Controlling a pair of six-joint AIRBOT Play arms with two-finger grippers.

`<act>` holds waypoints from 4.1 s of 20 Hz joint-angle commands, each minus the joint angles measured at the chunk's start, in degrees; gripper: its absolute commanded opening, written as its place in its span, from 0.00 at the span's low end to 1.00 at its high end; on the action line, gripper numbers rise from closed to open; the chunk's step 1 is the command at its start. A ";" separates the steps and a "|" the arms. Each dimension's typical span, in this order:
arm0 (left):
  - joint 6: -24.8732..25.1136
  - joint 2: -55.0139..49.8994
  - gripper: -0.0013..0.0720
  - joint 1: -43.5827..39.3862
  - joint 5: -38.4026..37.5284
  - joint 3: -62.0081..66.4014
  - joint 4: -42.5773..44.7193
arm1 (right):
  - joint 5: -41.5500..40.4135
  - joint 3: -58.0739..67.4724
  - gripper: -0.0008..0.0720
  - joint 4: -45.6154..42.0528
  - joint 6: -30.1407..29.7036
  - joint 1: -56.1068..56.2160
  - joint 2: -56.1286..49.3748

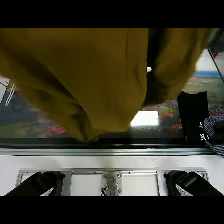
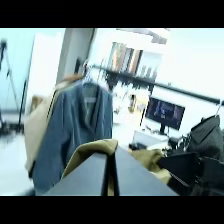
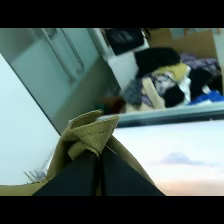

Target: Fold the clothes and pants, and hang the long-sleeved shirts on hangers.

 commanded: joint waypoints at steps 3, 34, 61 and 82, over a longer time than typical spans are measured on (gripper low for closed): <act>-12.85 -4.83 0.04 -1.29 1.14 -3.78 25.33 | -4.74 2.75 0.04 -5.60 3.72 0.42 -3.30; -16.61 22.21 0.91 8.79 -19.63 -76.43 7.04 | -29.35 -50.99 0.04 -19.32 35.69 28.92 2.49; 8.04 -46.97 0.91 62.88 -12.94 -24.92 30.36 | -29.35 -50.99 0.04 -17.81 34.69 29.18 -1.25; 16.31 -49.37 0.91 67.91 0.81 -24.92 30.75 | -29.33 -50.99 0.04 -11.96 40.28 30.08 -1.31</act>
